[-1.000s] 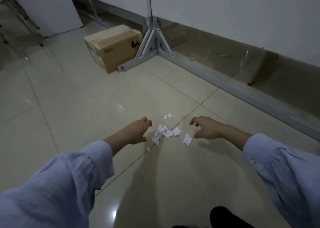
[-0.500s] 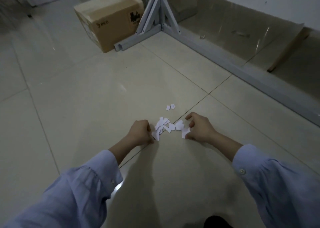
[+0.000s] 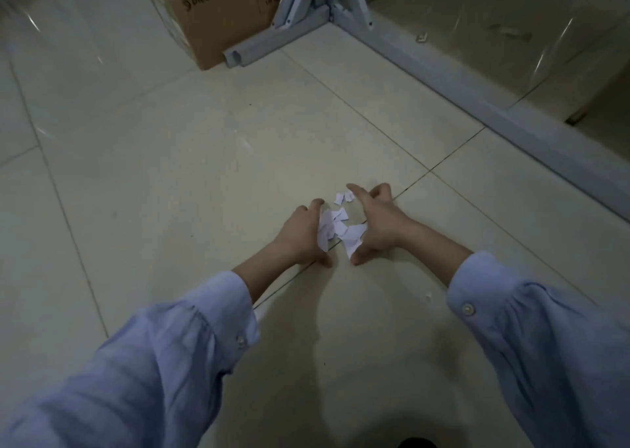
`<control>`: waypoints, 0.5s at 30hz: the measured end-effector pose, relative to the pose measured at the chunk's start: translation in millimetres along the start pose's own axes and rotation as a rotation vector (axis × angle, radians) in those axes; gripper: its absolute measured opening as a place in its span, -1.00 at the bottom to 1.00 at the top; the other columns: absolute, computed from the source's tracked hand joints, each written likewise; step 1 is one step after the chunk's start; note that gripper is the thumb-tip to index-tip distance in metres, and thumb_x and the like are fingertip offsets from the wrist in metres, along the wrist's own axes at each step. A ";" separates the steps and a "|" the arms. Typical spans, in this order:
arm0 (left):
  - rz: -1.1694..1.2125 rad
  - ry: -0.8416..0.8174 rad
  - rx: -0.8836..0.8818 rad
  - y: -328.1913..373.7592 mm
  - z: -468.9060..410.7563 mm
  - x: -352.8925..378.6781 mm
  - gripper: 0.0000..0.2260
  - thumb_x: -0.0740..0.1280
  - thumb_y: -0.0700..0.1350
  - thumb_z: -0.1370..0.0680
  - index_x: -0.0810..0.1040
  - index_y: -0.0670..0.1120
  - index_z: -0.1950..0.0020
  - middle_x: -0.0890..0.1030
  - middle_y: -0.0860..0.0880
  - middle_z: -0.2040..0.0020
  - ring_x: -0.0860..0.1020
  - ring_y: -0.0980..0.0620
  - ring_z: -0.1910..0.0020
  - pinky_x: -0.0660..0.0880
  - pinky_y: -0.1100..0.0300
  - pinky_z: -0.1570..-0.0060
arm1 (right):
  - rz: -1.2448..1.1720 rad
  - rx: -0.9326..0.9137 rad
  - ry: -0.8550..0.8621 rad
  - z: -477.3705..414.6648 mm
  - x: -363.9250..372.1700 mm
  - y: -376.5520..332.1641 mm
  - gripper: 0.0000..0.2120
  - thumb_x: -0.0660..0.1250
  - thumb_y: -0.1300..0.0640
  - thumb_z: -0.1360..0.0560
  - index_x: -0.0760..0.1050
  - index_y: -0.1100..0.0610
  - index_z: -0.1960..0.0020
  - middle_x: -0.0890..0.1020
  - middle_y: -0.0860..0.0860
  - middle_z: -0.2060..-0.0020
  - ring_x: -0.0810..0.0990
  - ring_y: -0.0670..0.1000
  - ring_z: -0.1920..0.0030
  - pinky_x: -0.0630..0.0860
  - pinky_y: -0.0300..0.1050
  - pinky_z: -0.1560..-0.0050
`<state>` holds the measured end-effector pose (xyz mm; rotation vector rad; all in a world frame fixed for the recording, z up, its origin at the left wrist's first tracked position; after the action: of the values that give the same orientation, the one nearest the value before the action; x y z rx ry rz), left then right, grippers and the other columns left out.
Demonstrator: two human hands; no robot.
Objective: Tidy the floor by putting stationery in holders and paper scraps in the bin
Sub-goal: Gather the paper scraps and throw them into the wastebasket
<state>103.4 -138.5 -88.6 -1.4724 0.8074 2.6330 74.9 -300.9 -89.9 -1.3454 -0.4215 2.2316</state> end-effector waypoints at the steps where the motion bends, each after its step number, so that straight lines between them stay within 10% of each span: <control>1: -0.009 -0.001 0.012 2.7 -1.7 -1.4 -0.11 0.58 -0.11 -0.24 0.17 -0.17 -0.44 0.46 -0.20 -0.22 0.42 -0.17 -0.20 0.39 0.13 0.02 | 0.046 -0.017 -0.004 -5.1 -0.3 -1.1 0.33 0.67 0.08 -0.05 -0.13 -0.05 -0.56 0.04 0.10 -0.37 0.35 0.12 -0.32 0.42 -0.10 -0.30; 8: -0.105 0.022 0.081 18.2 -10.3 -5.9 -0.50 0.43 -0.08 -0.43 0.40 -0.20 -0.30 0.53 -0.22 -0.18 0.47 -0.21 -0.14 0.35 0.13 -0.04 | 0.045 -0.217 0.065 -20.4 -0.7 -7.3 -0.25 0.61 0.13 -0.09 0.49 0.07 -0.25 0.35 0.02 -0.09 0.51 0.08 -0.03 0.52 -0.09 -0.04; 15: -0.009 0.136 0.067 4.9 -19.4 3.3 -0.67 0.42 -0.06 -0.43 0.53 -0.17 -0.14 0.61 -0.26 0.02 0.54 -0.22 -0.01 0.28 0.14 0.19 | 0.046 -0.188 0.201 -22.1 4.5 -7.5 -0.66 0.53 0.11 -0.24 0.65 0.12 -0.01 0.63 0.09 0.12 0.59 0.08 0.10 0.34 -0.23 0.20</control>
<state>115.6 -152.2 -97.4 -1.6478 0.8872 2.4954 94.6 -292.0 -99.6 -1.6745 -0.5420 2.1083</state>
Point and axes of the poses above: each hand's wrist, its own z-axis away from the middle knuckle, its own x-axis out of the palm, y = z × x, the point moved 1 cm from there along -z, towards the middle knuckle
